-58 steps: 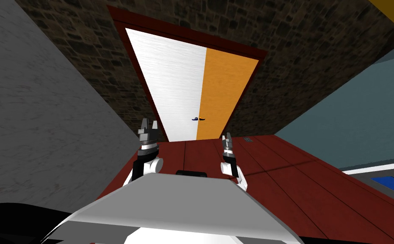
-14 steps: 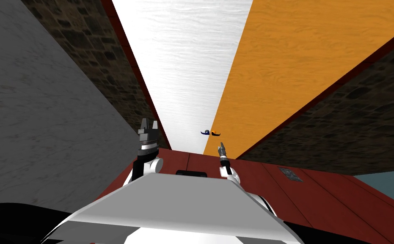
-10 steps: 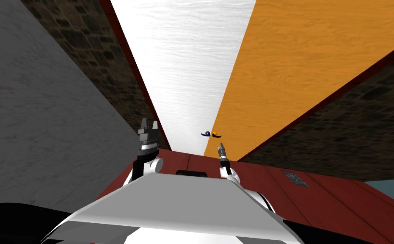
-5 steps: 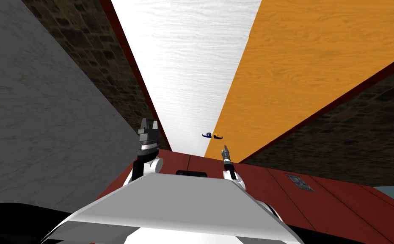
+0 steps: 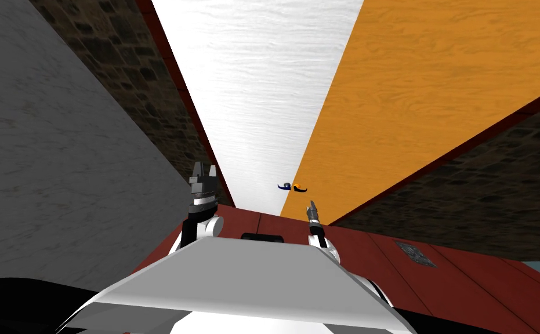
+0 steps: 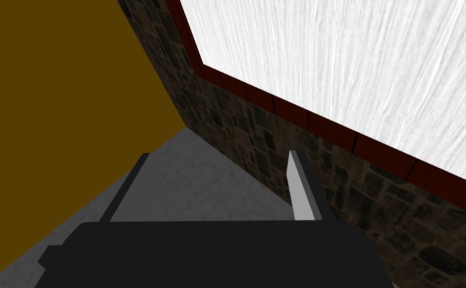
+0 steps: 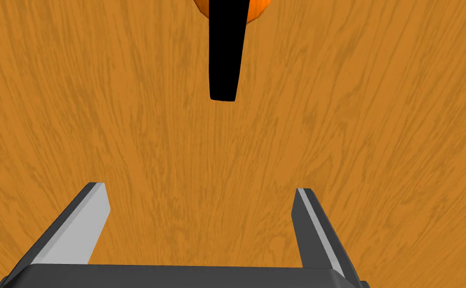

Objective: Pull the door open

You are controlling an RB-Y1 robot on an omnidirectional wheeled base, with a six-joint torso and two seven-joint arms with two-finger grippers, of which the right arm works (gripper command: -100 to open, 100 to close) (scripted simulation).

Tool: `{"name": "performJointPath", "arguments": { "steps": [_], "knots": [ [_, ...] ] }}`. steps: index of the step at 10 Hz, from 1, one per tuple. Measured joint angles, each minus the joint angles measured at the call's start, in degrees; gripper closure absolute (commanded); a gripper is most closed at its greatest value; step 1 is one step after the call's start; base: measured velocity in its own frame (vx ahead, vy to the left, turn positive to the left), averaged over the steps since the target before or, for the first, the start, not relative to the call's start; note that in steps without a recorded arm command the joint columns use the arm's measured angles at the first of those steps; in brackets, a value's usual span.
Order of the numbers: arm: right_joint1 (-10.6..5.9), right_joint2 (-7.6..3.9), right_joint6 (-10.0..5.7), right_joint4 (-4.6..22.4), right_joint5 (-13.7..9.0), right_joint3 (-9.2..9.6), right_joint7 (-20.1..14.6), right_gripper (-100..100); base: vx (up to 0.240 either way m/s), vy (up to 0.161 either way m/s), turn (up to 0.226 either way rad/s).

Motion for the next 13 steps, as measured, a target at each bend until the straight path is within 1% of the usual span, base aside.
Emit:
{"name": "performJointPath", "arguments": {
  "steps": [1,2,3,4,5,6,7,8,9,13],
  "knots": [
    [0.29,-0.39,0.21,0.2,-0.5,-0.27,0.2,-100,0.036,-0.004,-0.004],
    [-0.14,-0.71,-0.41,1.5,-0.7,-0.39,0.3,-100,0.073,-0.058,0.108],
    [-0.18,-1.22,-0.8,2.5,-1.8,-0.78,0.7,-100,0.165,-0.112,0.121],
    [-0.46,-1.73,-1.54,4.1,-2.9,-1.01,1.2,-100,0.131,-0.084,0.05],
    [0.31,-1.77,-1.11,2.7,-3.3,-1.03,1.4,-100,0.132,-0.114,0.183],
    [1.11,-1.14,-0.12,0.4,-3.8,-0.52,1.6,-100,0.152,-0.135,0.257],
    [-0.7,-0.24,-0.88,2.0,-4.0,0.31,1.9,-100,0.132,-0.088,0.088],
    [-0.61,0.36,-0.8,0.8,-4.0,0.79,2.1,-100,0.056,-0.032,0.005],
    [-0.56,0.4,-0.64,0.5,-4.0,0.83,2.1,100,0.0,0.0,0.0],
    [-0.61,0.36,-0.8,0.8,-4.0,0.79,2.1,100,-0.016,0.01,-0.001]
  ]
}}
